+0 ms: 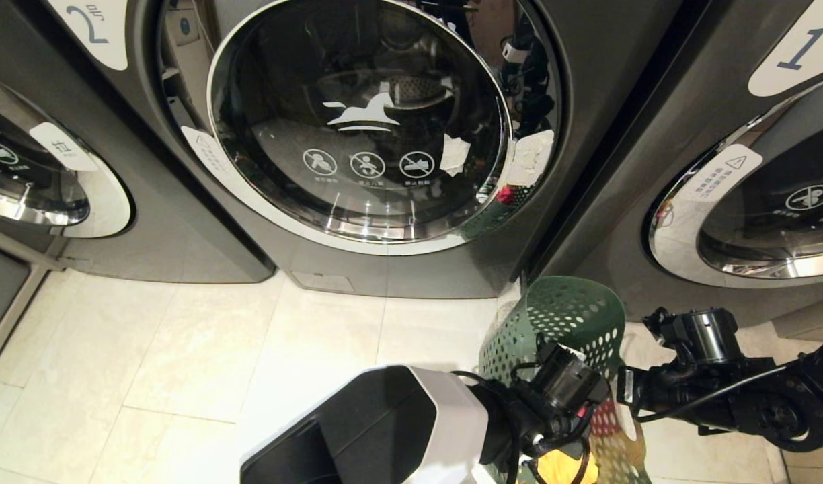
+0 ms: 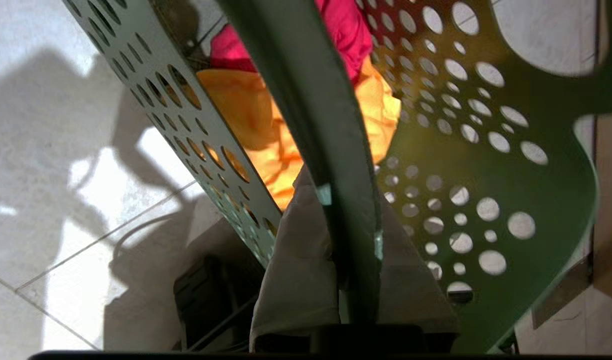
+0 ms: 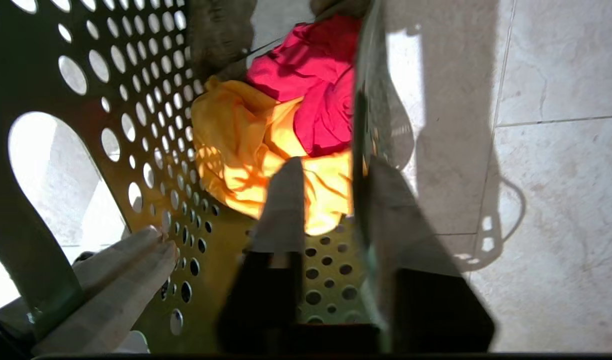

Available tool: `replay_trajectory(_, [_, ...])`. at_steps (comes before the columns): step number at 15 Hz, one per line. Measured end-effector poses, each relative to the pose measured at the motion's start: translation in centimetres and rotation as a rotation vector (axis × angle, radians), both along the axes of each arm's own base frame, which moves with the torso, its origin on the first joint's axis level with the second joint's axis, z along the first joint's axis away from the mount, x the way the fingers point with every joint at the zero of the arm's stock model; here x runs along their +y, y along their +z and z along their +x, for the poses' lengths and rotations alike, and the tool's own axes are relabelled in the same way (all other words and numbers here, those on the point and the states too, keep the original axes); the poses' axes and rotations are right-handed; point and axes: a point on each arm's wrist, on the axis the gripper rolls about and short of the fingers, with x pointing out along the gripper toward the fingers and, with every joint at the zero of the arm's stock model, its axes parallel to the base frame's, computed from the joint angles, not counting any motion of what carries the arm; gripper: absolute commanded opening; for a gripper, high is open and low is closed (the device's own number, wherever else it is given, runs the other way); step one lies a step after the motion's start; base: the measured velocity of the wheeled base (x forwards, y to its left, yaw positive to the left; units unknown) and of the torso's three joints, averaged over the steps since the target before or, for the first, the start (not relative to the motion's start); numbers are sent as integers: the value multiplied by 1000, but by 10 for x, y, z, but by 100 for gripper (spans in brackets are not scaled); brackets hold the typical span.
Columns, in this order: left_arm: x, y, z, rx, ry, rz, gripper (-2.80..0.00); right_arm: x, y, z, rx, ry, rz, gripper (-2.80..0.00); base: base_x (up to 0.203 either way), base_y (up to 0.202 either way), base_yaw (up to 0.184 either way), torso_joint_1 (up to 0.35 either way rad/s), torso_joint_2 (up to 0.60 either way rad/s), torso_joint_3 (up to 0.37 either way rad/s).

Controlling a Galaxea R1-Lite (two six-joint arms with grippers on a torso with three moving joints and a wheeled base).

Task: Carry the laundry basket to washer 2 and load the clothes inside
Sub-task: Pick up the clothes basket and put it beside the washing machine

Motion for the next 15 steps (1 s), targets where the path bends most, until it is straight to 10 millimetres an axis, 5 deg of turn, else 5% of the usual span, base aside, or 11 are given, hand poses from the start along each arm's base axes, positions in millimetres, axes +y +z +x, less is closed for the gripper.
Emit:
replay_trajectory(14, [-2, -2, -1, 42, -7, -38, -280, -2, 1, -1, -5, 2, -44, 0, 0, 0, 0, 0, 0, 0])
replay_trajectory(15, [-3, 0, -1, 46, 2, -61, 0, -2, 1, -1, -6, 2, -44, 0, 0, 0, 0, 0, 0, 0])
